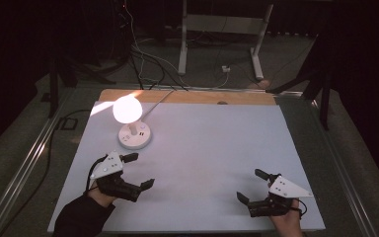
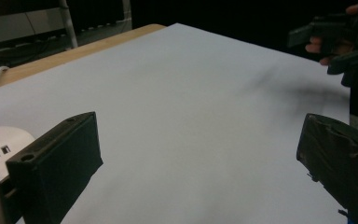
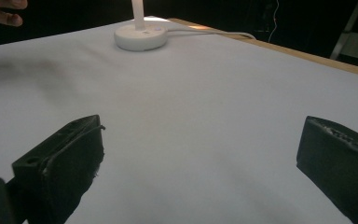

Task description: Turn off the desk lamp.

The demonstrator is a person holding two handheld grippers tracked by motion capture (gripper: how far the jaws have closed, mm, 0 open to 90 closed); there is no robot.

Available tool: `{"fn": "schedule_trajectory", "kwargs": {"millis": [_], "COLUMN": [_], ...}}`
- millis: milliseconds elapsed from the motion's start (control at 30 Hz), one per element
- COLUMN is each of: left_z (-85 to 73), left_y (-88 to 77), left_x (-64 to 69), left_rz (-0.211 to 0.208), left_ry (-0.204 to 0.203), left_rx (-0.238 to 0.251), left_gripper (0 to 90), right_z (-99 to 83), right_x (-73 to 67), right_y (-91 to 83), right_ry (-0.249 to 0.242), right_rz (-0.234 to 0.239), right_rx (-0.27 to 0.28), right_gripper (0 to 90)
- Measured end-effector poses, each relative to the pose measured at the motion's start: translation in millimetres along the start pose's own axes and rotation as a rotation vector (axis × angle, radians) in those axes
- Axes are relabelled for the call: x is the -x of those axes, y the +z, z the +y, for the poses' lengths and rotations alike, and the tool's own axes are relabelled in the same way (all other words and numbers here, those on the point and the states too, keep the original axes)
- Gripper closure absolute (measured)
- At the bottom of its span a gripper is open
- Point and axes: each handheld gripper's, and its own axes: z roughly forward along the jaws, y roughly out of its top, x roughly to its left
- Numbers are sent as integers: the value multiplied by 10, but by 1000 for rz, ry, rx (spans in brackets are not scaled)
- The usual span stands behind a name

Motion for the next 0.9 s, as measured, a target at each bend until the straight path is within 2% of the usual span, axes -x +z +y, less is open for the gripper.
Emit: {"fn": "schedule_trajectory", "kwargs": {"millis": [67,300,567,733,867,900], "left_z": [8,59,102,113,113,113], "left_y": [-4,28,105,162,239,257], "left_x": [-13,-111,-192,-237,-328,-347], "left_rz": [4,88,152,207,244,248], "left_ry": [-4,-43,-74,-94,-127,-149], "left_rx": [2,3,-11,-22,-19,-24], "left_gripper": [4,4,4,4,5,5], "right_z": [-2,-1,-2,-4,-4,-3], "right_x": [0,1,7,7,8,9], "right_y": [1,1,0,0,0,-2], "right_ry": [4,4,7,8,9,10], "right_rz": [0,0,1,0,1,1], "right_rx": [-1,-1,2,2,1,2], "right_gripper": [0,0,0,0,0,0]}}
